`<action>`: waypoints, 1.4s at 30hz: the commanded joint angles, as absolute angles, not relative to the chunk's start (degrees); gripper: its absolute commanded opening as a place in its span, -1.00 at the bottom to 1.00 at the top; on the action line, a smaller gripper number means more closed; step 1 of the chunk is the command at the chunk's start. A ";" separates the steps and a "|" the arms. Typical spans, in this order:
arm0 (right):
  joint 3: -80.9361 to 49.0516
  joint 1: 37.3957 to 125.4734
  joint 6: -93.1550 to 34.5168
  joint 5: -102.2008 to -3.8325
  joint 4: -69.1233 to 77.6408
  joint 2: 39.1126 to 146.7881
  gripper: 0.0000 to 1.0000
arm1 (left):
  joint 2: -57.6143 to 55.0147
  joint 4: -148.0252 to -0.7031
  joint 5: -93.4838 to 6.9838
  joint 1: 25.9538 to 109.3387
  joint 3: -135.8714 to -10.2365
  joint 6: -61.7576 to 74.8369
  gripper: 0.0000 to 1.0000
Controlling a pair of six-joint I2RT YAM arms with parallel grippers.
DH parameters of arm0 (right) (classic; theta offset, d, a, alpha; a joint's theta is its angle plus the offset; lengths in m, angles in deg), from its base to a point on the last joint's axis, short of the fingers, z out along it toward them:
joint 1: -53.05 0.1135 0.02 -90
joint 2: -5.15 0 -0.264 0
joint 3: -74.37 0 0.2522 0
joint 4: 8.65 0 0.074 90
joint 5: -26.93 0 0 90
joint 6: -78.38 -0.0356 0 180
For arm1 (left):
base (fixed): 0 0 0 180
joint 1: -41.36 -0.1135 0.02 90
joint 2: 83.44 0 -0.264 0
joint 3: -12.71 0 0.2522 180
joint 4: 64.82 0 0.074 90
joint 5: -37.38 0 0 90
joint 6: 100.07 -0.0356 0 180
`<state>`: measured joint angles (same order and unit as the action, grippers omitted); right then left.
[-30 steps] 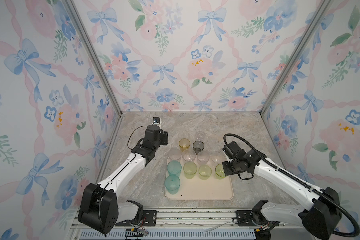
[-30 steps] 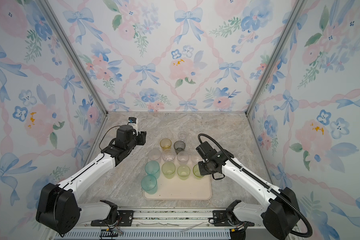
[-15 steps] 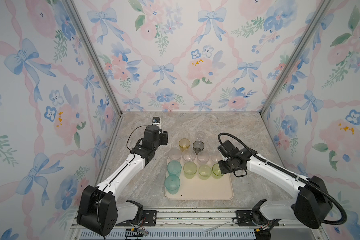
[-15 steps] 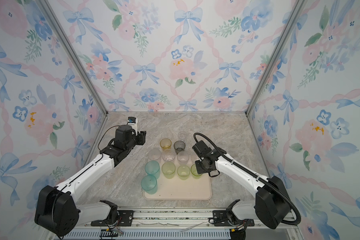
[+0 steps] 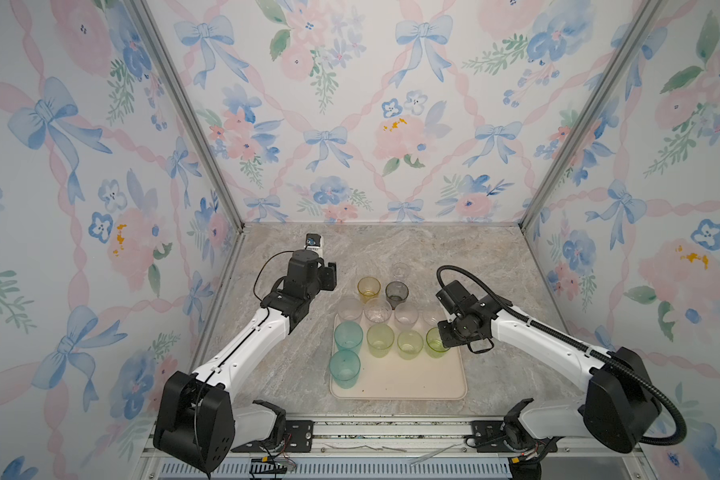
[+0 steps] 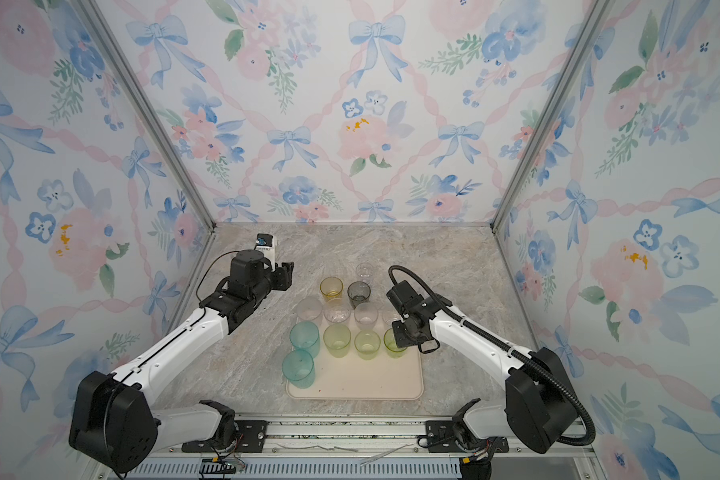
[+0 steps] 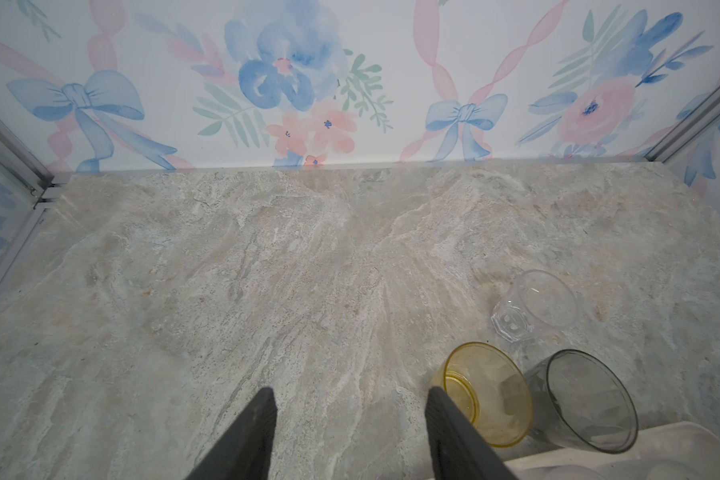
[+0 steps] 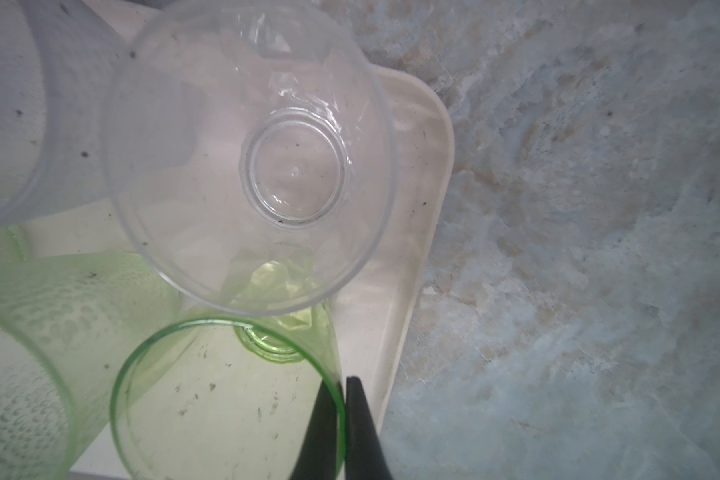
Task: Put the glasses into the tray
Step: 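Lower the bright green cup onto the tray and open the right gripper, then move the left gripper over the amber cup while the right gripper rises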
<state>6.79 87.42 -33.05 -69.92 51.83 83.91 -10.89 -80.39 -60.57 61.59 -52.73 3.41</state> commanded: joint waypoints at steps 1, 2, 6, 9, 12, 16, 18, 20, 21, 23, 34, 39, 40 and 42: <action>7.58 86.82 -32.53 -69.40 51.20 84.35 -1.00 | -10.36 -80.60 -59.42 61.34 -53.79 2.59 0.19; 7.61 86.74 -32.40 -69.42 51.25 84.34 -0.99 | -10.27 -80.49 -59.26 61.35 -53.87 2.59 0.18; 7.31 86.60 -32.20 -69.40 51.51 84.25 -0.83 | -9.65 -80.61 -58.32 61.37 -54.14 2.59 0.17; 7.17 86.54 -32.18 -69.41 51.74 83.99 -0.67 | -8.87 -80.74 -57.49 61.45 -54.46 2.50 0.16; 6.70 86.48 -31.98 -69.57 52.40 83.47 -0.48 | -7.74 -81.64 -56.76 61.53 -55.22 2.25 0.14; 4.95 86.20 -31.18 -70.01 54.06 82.14 -0.21 | -5.40 -84.29 -56.30 62.44 -57.43 1.13 0.11; 3.44 85.86 -30.57 -70.26 55.12 81.04 -0.16 | -3.92 -86.07 -56.31 63.04 -58.99 0.42 0.10; 2.09 85.37 -30.03 -70.70 56.31 79.94 -0.15 | -2.52 -87.62 -56.05 63.37 -60.49 0.22 0.05; 1.33 85.03 -29.67 -71.03 56.94 79.26 -0.14 | -1.89 -88.17 -55.57 63.33 -61.16 0.31 0.04; 0.29 84.29 -29.23 -71.58 58.03 77.87 -0.12 | -1.07 -88.93 -54.84 63.55 -61.97 0.30 0.04; -1.13 79.23 -28.12 -71.00 56.95 71.99 -0.04 | 5.10 -94.12 -53.52 65.57 -67.12 -0.57 0.02; -1.30 79.22 -27.97 -69.94 55.65 72.99 -0.03 | 9.32 -97.88 -52.12 65.88 -70.91 -0.99 -0.04; -1.19 79.20 -27.88 -69.80 55.35 73.08 -0.03 | 10.11 -98.45 -51.71 65.97 -71.49 -1.10 -0.06; -1.05 79.14 -27.92 -69.42 54.87 73.31 -0.03 | 11.55 -99.58 -51.30 66.35 -72.93 -1.32 -0.04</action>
